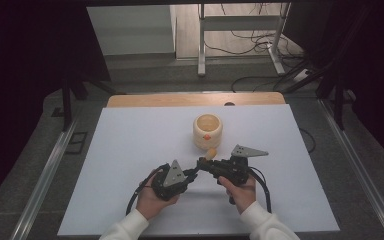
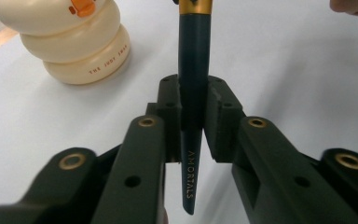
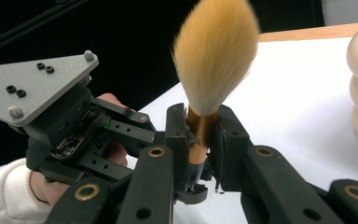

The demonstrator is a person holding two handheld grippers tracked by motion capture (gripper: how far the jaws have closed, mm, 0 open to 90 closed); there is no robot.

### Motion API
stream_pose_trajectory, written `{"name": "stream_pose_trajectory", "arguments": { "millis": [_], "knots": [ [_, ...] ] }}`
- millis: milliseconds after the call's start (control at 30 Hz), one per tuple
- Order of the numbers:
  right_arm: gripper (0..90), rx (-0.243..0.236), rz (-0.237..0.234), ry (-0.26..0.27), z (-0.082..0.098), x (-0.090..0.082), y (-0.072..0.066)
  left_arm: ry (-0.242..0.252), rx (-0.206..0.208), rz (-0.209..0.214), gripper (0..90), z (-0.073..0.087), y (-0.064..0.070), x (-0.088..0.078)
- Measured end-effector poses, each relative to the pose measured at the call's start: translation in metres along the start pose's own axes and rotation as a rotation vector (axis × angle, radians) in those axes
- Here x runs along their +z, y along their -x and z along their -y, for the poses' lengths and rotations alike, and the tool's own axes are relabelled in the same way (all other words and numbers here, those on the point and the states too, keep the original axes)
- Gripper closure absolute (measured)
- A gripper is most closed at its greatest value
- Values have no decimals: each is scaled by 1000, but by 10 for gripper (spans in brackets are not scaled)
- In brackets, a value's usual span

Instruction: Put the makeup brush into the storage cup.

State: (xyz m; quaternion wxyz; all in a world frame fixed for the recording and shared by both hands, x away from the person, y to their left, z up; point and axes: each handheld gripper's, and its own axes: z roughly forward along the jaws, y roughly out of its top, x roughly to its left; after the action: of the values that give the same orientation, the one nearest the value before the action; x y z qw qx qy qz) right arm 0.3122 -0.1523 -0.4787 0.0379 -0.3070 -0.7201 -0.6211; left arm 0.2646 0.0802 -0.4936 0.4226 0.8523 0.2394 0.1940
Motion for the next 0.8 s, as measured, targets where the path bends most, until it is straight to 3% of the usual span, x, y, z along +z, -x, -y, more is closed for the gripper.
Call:
{"name": "stream_pose_trajectory", "arguments": {
  "millis": [33,100,200,367,467,667,800],
  "knots": [
    [788,-2,1,4,0,-1,0,-3,0,4,731,0,0,0],
    [788,-11,10,12,-3,-4,-1,4,6,-25,593,1,1,-1],
    [788,-24,20,14,-4,-7,0,12,-9,-34,400,1,2,-3],
    [789,-31,31,15,-6,-11,1,-1,-59,-21,271,3,-1,-11],
    [788,-34,32,13,-7,-13,1,-5,-91,-14,256,6,-4,-19],
    [789,-47,41,15,-9,-19,2,-3,-141,-45,249,19,-15,-37],
    [789,-55,45,14,-10,-22,3,-8,-149,-59,245,23,-18,-42]
  ]
}}
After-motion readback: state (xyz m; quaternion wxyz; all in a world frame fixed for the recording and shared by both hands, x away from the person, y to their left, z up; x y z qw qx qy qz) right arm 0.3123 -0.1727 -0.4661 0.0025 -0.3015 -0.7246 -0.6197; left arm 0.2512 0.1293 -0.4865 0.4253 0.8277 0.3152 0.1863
